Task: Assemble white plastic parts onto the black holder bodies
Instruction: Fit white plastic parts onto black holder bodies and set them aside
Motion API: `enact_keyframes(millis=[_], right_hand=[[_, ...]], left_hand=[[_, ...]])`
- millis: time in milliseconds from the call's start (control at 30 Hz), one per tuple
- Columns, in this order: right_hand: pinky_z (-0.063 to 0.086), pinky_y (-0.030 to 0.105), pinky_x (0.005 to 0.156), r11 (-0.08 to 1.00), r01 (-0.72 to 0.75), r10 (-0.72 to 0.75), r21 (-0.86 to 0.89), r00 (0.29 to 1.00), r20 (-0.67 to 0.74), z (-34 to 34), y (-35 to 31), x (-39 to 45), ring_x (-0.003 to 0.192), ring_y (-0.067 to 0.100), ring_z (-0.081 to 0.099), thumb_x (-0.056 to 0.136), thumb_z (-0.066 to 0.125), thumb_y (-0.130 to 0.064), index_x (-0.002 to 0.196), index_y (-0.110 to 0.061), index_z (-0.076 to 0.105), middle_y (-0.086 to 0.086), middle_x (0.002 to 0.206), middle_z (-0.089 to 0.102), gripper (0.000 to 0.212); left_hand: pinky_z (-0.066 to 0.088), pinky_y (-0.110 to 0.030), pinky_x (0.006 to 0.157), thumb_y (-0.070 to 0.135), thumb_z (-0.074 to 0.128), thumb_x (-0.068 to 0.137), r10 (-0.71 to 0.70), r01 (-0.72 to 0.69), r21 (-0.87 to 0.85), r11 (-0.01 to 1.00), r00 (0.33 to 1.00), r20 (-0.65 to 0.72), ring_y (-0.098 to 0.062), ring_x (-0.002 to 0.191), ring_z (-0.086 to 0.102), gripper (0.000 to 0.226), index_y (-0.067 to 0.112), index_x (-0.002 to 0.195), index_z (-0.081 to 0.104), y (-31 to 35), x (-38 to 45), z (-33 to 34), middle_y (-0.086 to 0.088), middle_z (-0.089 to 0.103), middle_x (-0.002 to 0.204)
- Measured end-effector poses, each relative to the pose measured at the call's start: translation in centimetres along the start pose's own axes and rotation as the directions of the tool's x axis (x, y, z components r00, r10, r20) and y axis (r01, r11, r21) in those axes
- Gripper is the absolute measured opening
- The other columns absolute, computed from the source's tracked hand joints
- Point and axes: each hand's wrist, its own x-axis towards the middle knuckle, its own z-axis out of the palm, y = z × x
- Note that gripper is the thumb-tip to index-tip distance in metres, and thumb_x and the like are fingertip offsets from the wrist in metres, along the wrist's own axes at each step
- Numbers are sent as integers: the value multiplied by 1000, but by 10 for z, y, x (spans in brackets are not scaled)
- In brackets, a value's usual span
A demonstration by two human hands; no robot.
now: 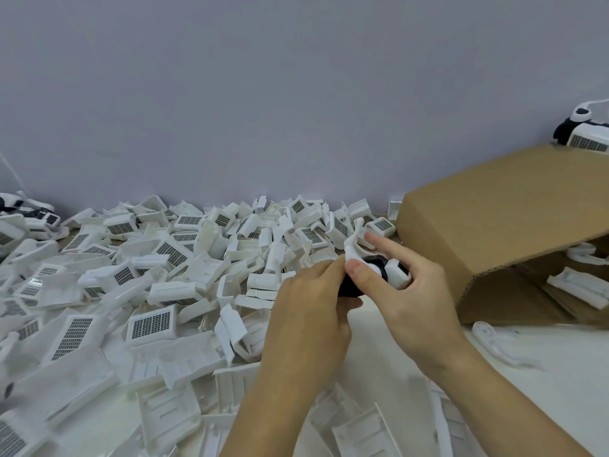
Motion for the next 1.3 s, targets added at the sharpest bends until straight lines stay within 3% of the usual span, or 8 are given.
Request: enact_keyframes(millis=[133, 233, 367, 533, 700, 900, 1067, 1300], right_hand=[[57, 33, 90, 973, -122, 101, 197, 988, 113, 0, 4, 0, 112, 11, 68, 70, 79, -63, 147, -26, 45, -12, 119, 72, 91], [54, 40, 89, 935, -217, 193, 282, 975, 110, 0, 5, 1, 112, 20, 69, 77, 66, -61, 139, -33, 51, 0, 120, 72, 70], [52, 34, 79, 949, -288, 279, 129, 957, 77, 0, 9, 3, 102, 17, 71, 101, 53, -31, 119, -26, 67, -1, 104, 76, 23], [49, 31, 72, 949, -315, 314, 0, 944, 100, 2, 11, 1, 91, 14, 72, 103, 49, -17, 107, -27, 73, -4, 94, 77, 26], [48, 34, 69, 952, -307, 305, 14, 948, 91, 3, 12, 2, 79, 15, 72, 103, 49, -13, 97, -27, 75, -3, 88, 77, 30], [47, 33, 67, 963, -268, 258, 38, 952, 167, 2, 14, 1, 74, 19, 72, 98, 54, -12, 91, -22, 77, 3, 81, 75, 26], [48, 26, 62, 954, -281, 223, 107, 899, 376, 2, 14, 0, 72, 24, 71, 73, 56, -16, 90, -27, 76, 13, 81, 74, 28], [51, 27, 71, 956, -264, 153, 124, 816, 557, 1, 10, -6, 87, 33, 73, 83, 57, -10, 110, -29, 67, 2, 94, 74, 35]], left_hand=[[47, -42, 81, 11, 60, 97, -70, 79, 73, 994, 990, -121, -23, 91, 63, 21, 23, 110, 50, 5, -3, 0, 7, 69, 97], [52, -35, 72, 9, 55, 99, -260, 203, -245, 948, 938, -229, -15, 80, 65, 23, 31, 103, 50, 11, 3, -2, 11, 68, 86], [50, -16, 60, 24, 51, 105, -593, 304, -711, 634, 781, -195, 0, 80, 68, 22, 39, 101, 66, 11, 11, -12, 14, 73, 93], [55, -44, 89, 23, 43, 109, -770, 338, -882, 329, 636, -43, -25, 93, 72, 38, 22, 84, 71, 1, 15, -18, -3, 77, 90], [53, -25, 54, 36, 48, 101, -730, 114, -987, -113, 664, 160, -20, 68, 60, 38, 4, 105, 68, 8, 14, -31, -10, 63, 87], [50, -24, 48, 25, 68, 88, -660, 173, -984, -35, 736, 153, -16, 55, 57, 24, 20, 64, 72, 9, 16, -27, -5, 59, 70], [57, -31, 63, 37, 65, 79, -636, 229, -972, 51, 758, 145, -20, 71, 68, 42, 4, 104, 72, 5, 14, -22, -10, 70, 84], [55, -31, 53, 30, 47, 105, -637, 361, -914, 185, 752, 169, -28, 78, 67, 30, 10, 114, 69, 5, 12, -18, -18, 69, 96]])
